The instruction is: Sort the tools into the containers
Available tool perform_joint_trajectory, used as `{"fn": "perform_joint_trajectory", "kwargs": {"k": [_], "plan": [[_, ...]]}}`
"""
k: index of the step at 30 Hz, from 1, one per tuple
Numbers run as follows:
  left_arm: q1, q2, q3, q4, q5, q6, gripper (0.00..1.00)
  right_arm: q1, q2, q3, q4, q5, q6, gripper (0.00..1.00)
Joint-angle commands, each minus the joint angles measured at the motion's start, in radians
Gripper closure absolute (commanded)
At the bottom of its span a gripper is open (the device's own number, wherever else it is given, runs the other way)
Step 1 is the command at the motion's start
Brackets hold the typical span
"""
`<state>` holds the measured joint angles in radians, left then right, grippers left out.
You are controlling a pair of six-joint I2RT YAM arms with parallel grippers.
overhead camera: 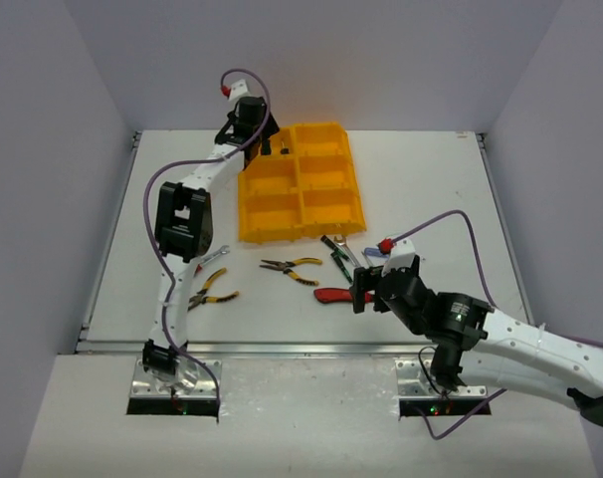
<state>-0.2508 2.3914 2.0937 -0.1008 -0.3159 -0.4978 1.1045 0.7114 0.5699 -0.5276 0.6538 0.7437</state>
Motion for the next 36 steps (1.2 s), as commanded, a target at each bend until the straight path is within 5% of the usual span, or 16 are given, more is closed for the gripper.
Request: {"fn": "perform_joint_trajectory", "kwargs": {"k": [1, 5, 8, 11, 13, 22, 25, 36], "plan": [[0.001, -0.041, 0.010, 0.073, 0.095, -0.015, 0.28, -0.151, 0.127, 0.089, 0.008, -0.162, -0.043, 0.01], [-0.004, -0.193, -0.049, 0.084, 0.164, -0.013, 0.00, -0.314, 0.324, 0.161, 0.009, -0.336, -0.098, 0.01], [-0.006, -0.378, -0.104, 0.048, 0.185, 0.003, 0.00, -0.340, 0.489, 0.234, 0.009, -0.337, -0.157, 0.04], [-0.007, -0.546, -0.206, -0.027, 0.179, 0.004, 0.00, -0.364, 0.627, 0.305, 0.021, -0.378, -0.216, 0.19], [-0.007, -0.752, -0.354, -0.083, 0.200, -0.016, 0.00, -0.369, 0.746, 0.361, 0.036, -0.412, -0.249, 0.37], [-0.008, -1.512, -1.102, -0.098, 0.384, -0.059, 0.00, -0.388, 1.041, 0.517, 0.056, -0.375, -0.332, 0.53], [-0.008, -1.590, -1.170, -0.158, 0.414, -0.025, 0.00, -0.399, 1.090, 0.527, 0.063, -0.379, -0.351, 0.55], [-0.008, -1.701, -1.282, -0.249, 0.498, 0.039, 0.00, -0.405, 1.134, 0.432, 0.184, -0.472, -0.383, 0.91]]}}
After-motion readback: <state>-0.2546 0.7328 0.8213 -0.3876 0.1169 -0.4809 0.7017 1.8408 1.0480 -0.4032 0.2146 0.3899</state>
